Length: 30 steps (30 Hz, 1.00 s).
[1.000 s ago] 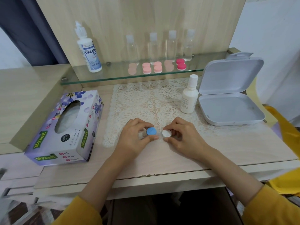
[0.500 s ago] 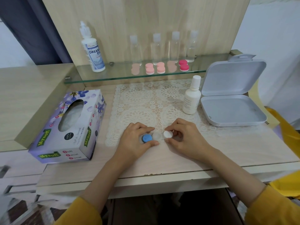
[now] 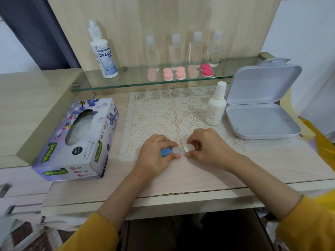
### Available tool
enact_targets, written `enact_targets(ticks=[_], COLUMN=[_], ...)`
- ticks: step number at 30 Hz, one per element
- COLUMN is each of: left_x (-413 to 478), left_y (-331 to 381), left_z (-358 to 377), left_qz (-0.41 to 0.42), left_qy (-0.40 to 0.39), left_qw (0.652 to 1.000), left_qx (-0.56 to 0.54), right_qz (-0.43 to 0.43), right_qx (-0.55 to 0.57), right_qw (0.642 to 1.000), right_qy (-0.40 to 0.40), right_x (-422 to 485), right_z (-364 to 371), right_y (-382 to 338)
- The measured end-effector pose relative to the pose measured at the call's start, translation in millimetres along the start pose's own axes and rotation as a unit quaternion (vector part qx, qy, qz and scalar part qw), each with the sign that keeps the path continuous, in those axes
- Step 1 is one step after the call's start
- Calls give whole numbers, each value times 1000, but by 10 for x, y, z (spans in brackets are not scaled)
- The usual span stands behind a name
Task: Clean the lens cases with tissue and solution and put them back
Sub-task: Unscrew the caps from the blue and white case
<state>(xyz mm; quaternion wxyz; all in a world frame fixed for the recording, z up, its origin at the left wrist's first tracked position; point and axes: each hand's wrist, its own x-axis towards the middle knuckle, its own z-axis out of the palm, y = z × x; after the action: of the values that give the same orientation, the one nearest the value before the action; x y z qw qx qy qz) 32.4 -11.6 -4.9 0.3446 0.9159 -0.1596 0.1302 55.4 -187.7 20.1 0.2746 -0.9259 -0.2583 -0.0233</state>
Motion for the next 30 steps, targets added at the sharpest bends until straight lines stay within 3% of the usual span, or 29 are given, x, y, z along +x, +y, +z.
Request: enact_targets(ticks=[5,10,15,20,30], left_x=[-6,-6,-15,-18,-20], left_y=[2,-16,-10,-15,-22], left_z=[30,41,35,37,42], left_qz=[-4,-4,-5,-8,-4], left_qy=[8,12,14,11,20], left_qw=[1000,1000,1000,1000,1000], left_qx=[-12,-11,-19,-12,-19], right_qz=[-58,29,5,41,-4], right_qx=[17,-40,-23,-51,-34], right_qw=[998,999,997,997,997], right_qy=[-25,-11,-71,-41,-72], right_x=[-49,-5,28,23,19], right_z=[-22,-27,-105,-33,-134], right_y=[45,-9,-11,-39,-32])
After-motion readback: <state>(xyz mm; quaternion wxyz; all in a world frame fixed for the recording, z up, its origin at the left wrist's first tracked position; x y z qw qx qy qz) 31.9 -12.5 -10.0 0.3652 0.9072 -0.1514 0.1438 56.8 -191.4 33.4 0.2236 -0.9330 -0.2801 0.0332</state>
